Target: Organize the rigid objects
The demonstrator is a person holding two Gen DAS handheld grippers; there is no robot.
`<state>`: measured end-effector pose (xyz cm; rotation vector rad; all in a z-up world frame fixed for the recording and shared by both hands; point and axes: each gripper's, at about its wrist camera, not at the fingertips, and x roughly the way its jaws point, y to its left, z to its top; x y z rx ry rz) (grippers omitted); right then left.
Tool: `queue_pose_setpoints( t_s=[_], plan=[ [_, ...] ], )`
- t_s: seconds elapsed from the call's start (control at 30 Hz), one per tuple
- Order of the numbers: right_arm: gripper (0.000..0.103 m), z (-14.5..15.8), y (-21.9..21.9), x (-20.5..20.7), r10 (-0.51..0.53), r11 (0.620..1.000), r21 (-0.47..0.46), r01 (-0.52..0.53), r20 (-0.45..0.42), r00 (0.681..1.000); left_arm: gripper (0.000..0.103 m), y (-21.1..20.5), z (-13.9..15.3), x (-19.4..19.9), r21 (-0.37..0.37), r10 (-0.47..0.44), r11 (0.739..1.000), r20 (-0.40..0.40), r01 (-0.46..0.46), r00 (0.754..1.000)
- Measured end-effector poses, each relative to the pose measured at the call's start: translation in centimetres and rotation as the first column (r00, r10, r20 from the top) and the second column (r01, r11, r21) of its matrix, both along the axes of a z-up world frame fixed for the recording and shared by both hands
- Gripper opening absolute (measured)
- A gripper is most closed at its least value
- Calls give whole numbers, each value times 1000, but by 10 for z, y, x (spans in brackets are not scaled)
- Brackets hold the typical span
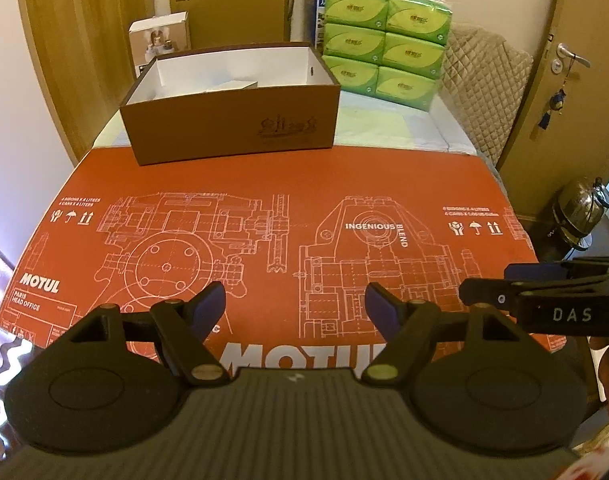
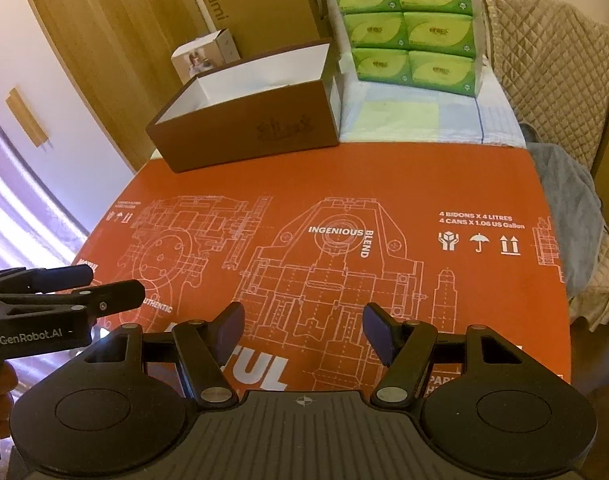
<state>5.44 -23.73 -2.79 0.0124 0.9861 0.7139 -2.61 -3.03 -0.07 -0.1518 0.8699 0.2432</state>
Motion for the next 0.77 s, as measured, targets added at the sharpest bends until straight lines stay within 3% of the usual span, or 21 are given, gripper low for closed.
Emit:
queue_pose_setpoints(
  t_s=[0.77],
  plan=[
    [62, 3, 12, -2, -48, 999, -17, 48, -4, 999, 74, 15, -4, 6, -24, -53, 998, -6, 53, 999]
  ],
)
